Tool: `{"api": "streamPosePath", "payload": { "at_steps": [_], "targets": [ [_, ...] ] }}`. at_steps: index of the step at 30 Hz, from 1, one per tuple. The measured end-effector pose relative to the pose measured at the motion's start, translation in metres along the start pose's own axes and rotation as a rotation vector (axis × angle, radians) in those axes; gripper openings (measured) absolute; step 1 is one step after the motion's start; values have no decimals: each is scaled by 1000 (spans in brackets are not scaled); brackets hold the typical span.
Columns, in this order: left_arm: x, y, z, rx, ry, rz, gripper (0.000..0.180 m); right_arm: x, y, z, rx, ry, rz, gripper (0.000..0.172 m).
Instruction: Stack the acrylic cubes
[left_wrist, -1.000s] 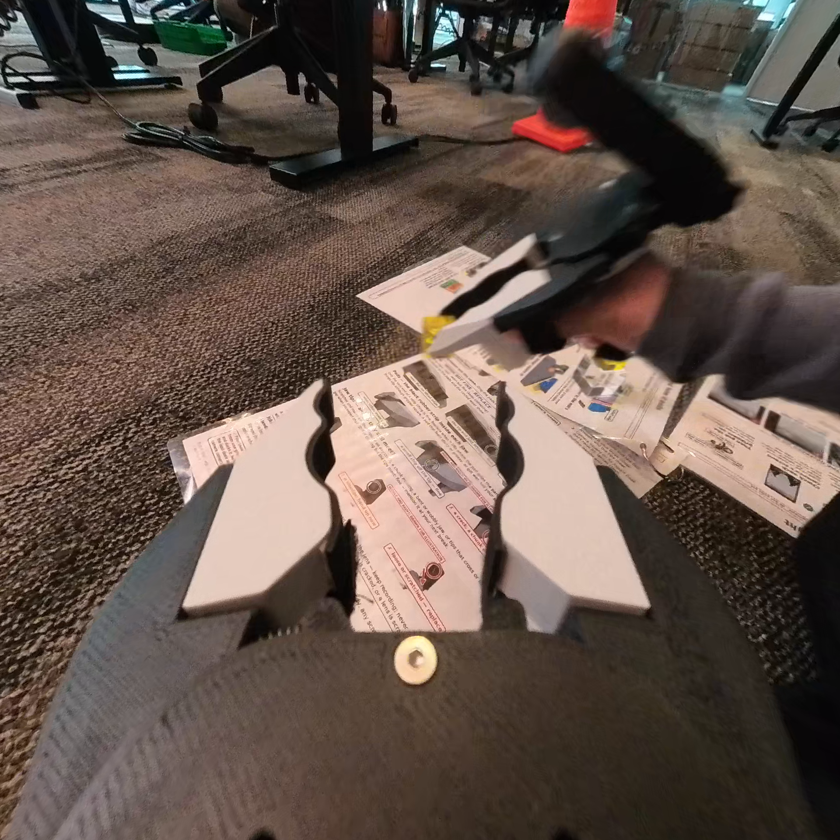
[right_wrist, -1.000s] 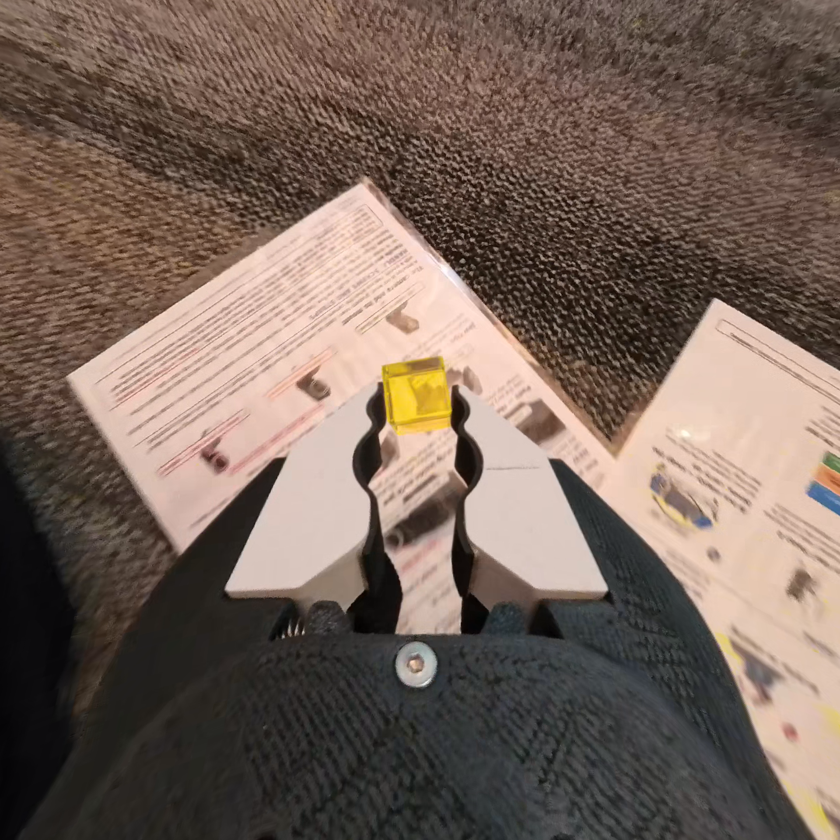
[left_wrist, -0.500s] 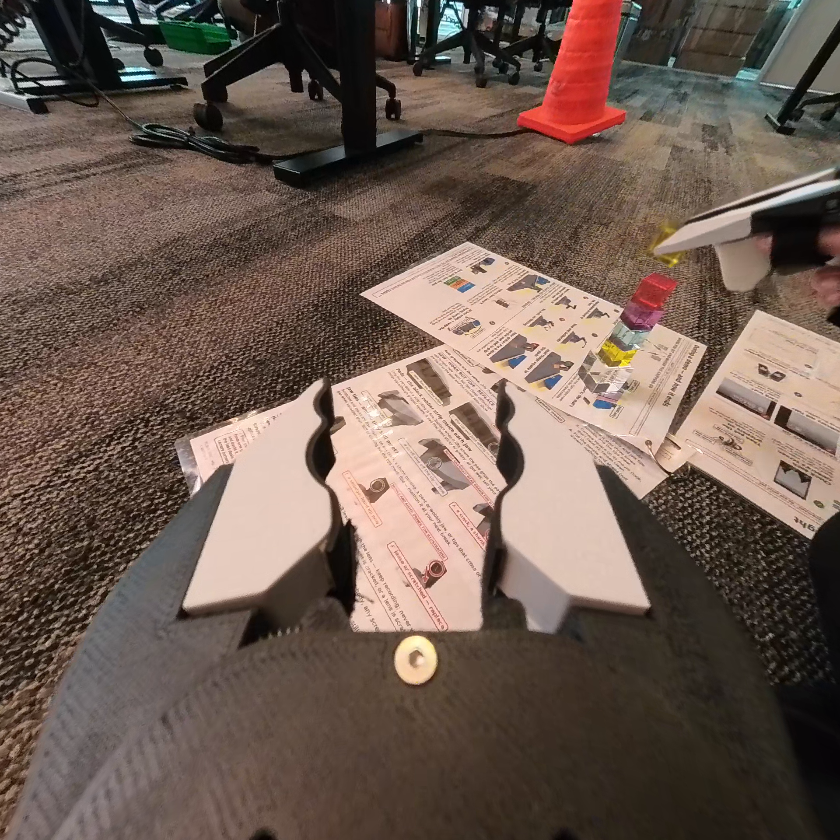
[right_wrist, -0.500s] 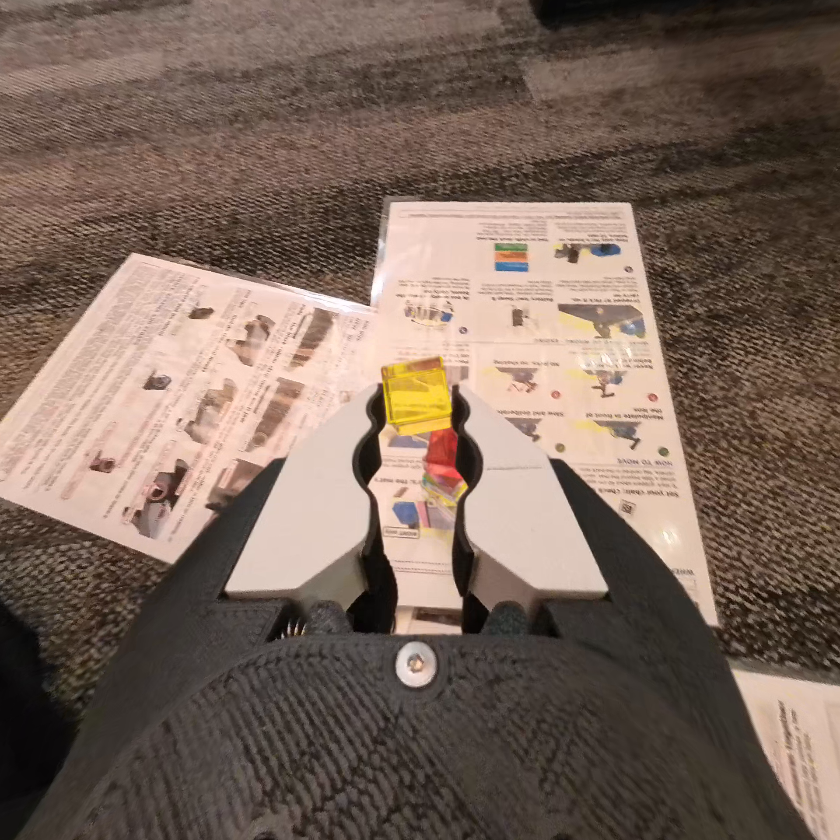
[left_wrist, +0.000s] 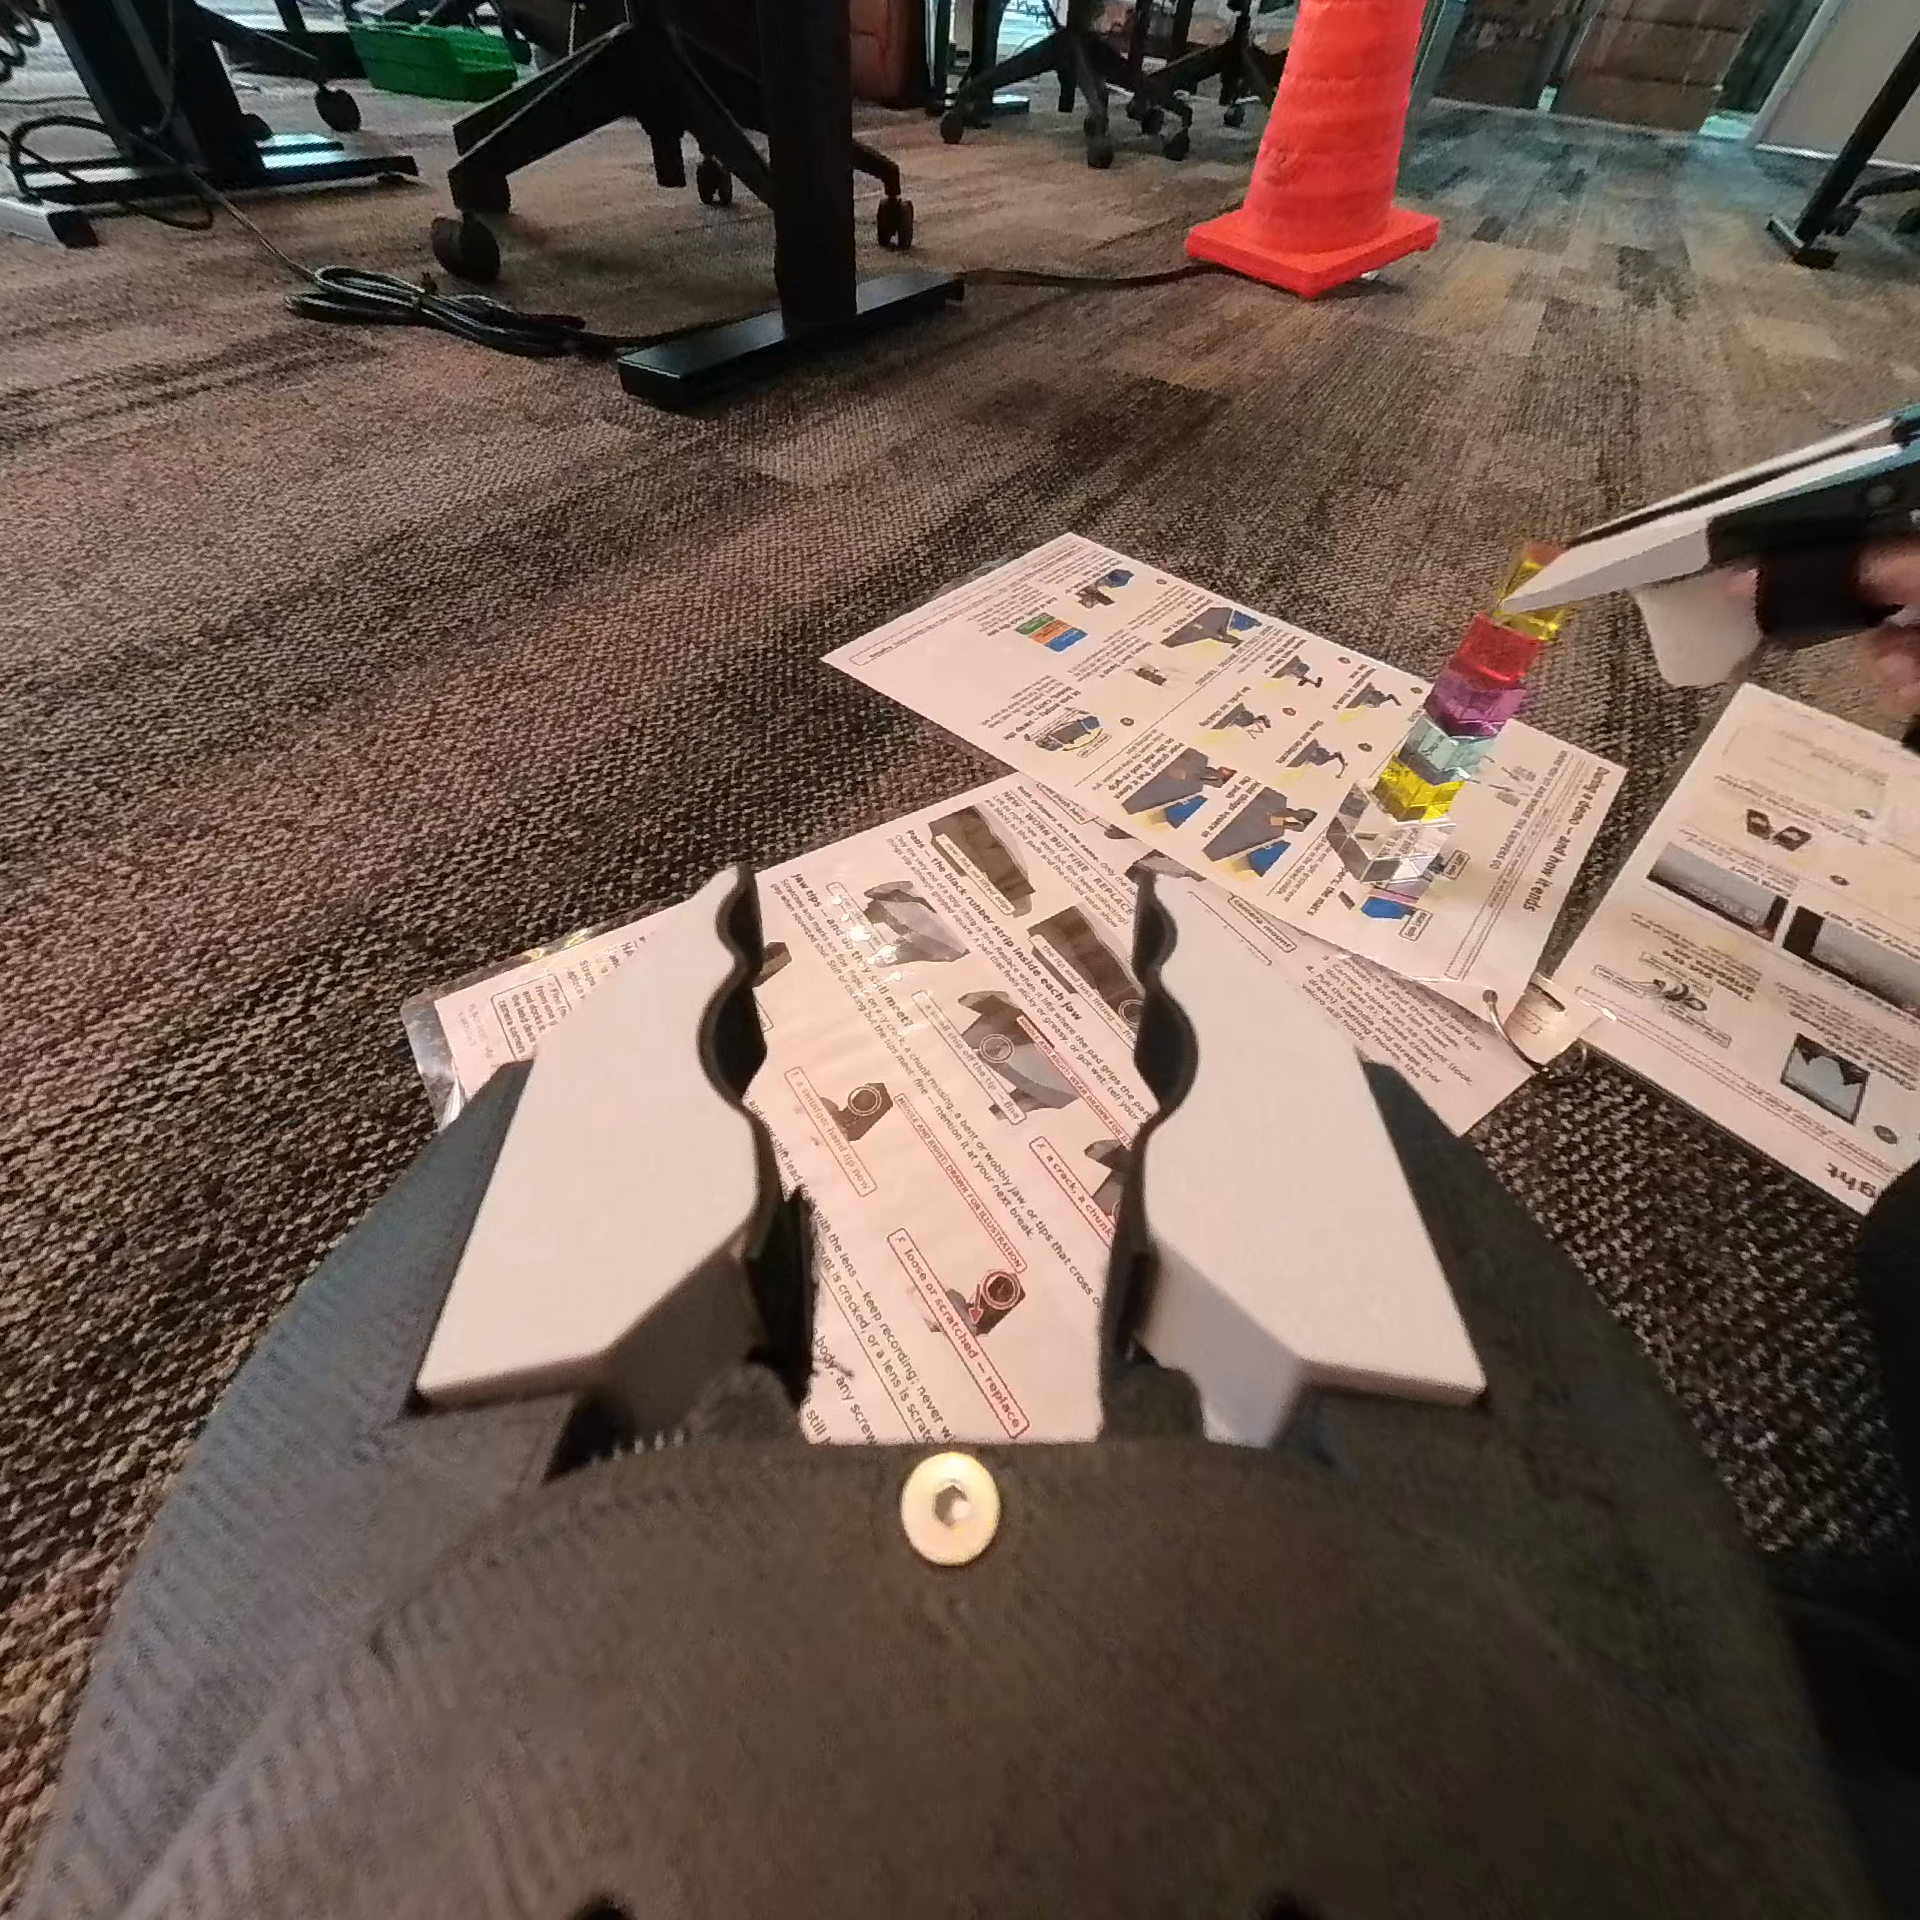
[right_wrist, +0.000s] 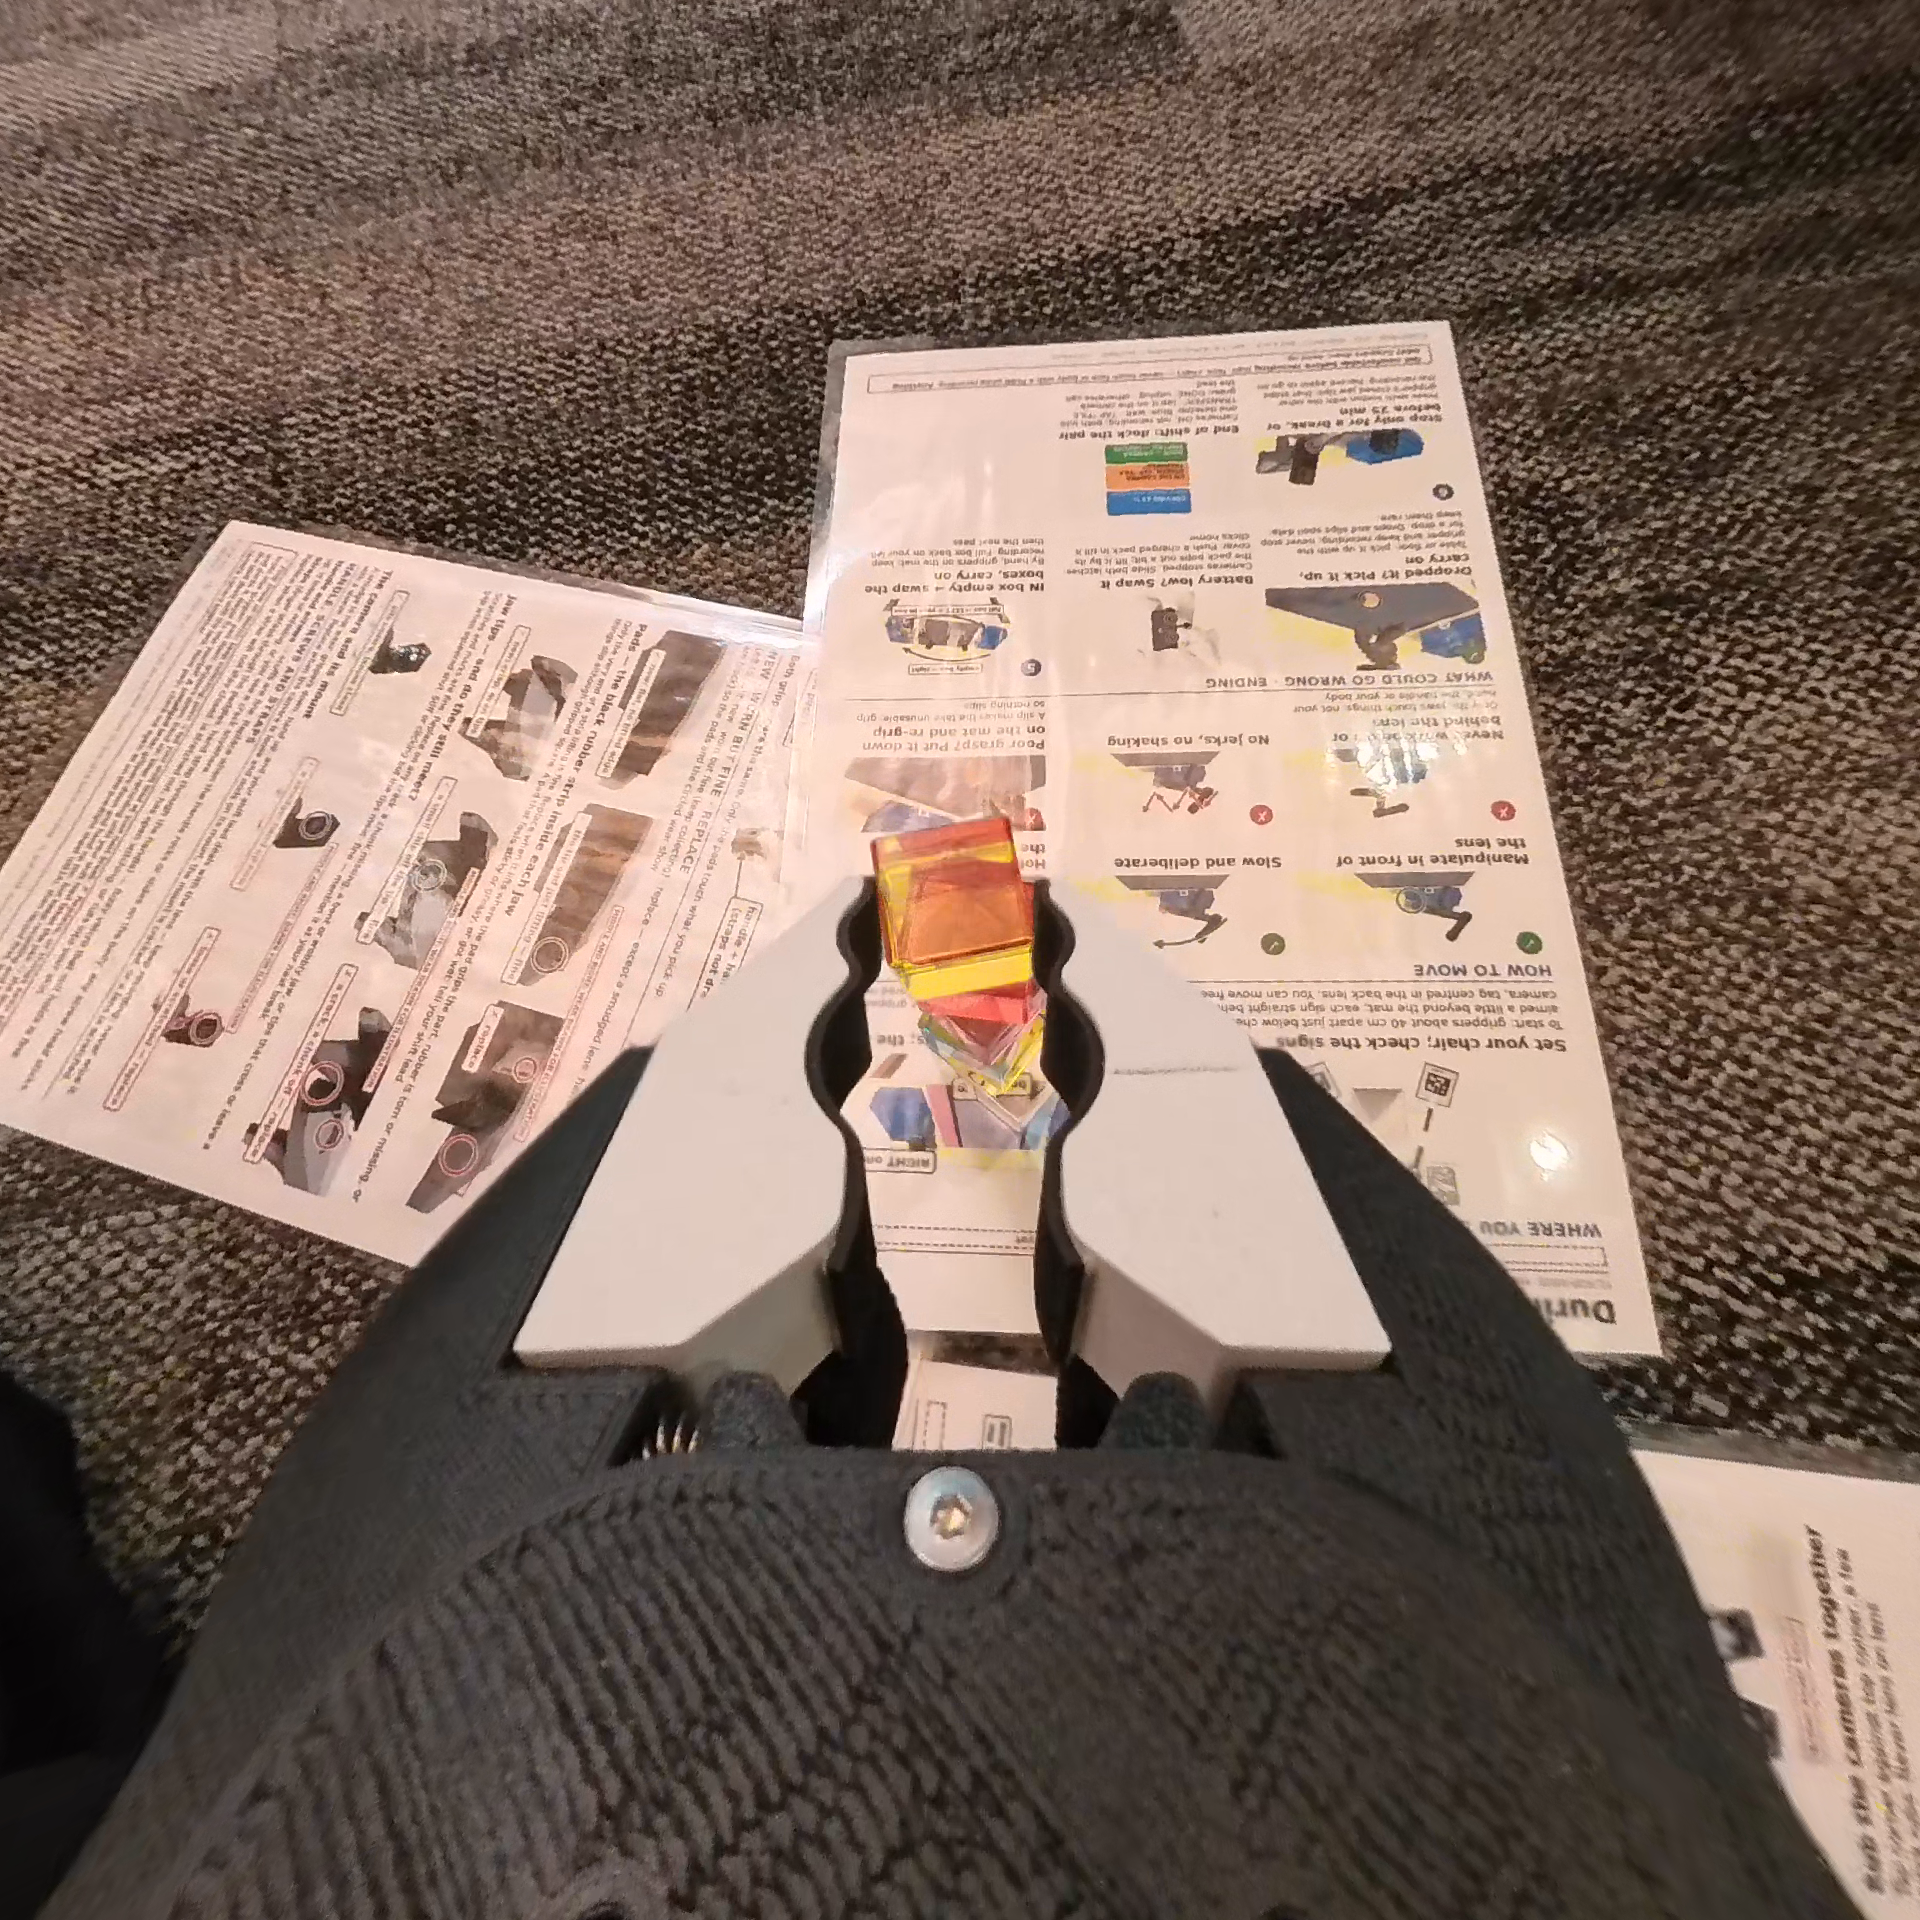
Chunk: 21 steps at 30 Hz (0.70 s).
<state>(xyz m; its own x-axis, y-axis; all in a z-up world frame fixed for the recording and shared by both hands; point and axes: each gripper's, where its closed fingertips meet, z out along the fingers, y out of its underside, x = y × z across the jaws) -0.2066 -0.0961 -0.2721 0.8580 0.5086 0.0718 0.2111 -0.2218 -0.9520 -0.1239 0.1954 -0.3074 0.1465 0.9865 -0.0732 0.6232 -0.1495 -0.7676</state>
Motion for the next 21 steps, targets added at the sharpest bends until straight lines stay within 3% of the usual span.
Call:
{"api": "streamPosePath", "payload": {
  "at_steps": [1, 4, 6, 8, 12, 14, 16, 19, 21],
  "targets": [
    [0, 0, 0, -1, 1, 0, 72, 0, 0, 0, 0, 0, 3, 27],
    [0, 1, 0, -4, 2, 0, 72, 2, 0, -1, 2, 4, 6, 27],
    [0, 1, 1, -6, 2, 0, 71, 5, -4, -2, 22, 20, 8, 54],
    [0, 1, 0, -6, 2, -2, 72, 7, -8, -8, 49, 19, 11, 68],
    [0, 0, 0, -4, 2, -7, 72, 27, -10, -25, 150, 32, 112, 69],
    [0, 1, 0, -6, 4, -5, 72, 44, -4, -31, 203, 50, 223, 58],
    [1, 1, 1, -7, 5, -2, 72, 61, 9, -31, 219, 93, 347, 36],
    [1, 1, 1, -8, 6, -3, 72, 68, 37, -18, 144, 97, 436, 5],
    [1, 1, 1, -8, 6, -5, 72, 62, 50, -5, 85, 63, 452, 0]
  ]
}}
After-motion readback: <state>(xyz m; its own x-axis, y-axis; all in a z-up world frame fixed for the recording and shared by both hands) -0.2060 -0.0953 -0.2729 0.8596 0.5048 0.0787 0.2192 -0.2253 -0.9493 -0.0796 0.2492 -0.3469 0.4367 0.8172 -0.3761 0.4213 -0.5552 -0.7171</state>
